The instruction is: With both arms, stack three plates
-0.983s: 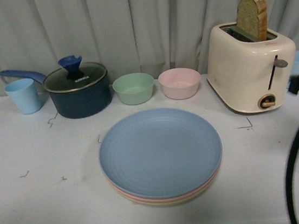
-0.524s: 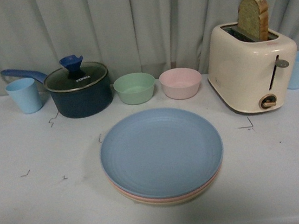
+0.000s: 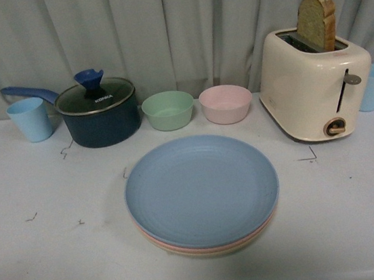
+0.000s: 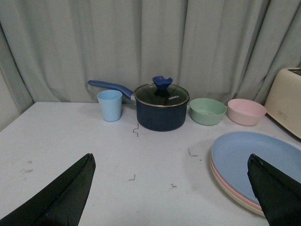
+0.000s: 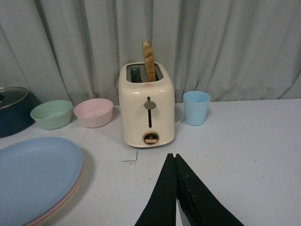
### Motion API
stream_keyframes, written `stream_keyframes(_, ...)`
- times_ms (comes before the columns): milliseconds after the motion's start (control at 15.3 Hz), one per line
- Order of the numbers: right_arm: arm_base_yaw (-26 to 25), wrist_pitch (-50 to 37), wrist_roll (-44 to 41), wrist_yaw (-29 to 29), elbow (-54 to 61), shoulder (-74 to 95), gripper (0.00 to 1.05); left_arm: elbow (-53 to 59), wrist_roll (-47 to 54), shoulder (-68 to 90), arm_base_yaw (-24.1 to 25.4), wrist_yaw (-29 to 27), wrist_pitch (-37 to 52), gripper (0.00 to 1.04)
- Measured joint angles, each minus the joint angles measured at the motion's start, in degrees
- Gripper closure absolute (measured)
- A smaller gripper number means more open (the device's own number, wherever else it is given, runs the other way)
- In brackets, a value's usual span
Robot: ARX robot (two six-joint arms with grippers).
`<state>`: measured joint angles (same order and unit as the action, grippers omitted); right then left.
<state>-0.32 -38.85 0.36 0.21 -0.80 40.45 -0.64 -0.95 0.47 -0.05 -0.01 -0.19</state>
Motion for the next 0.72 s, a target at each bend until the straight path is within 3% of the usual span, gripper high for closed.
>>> stream_keyframes(721, 0.0, 9.1, 0.0, 0.0, 0.1, -10.3, 1.03, 0.0, 0.0, 0.0, 0.0, 0.0, 0.0, 0.07)
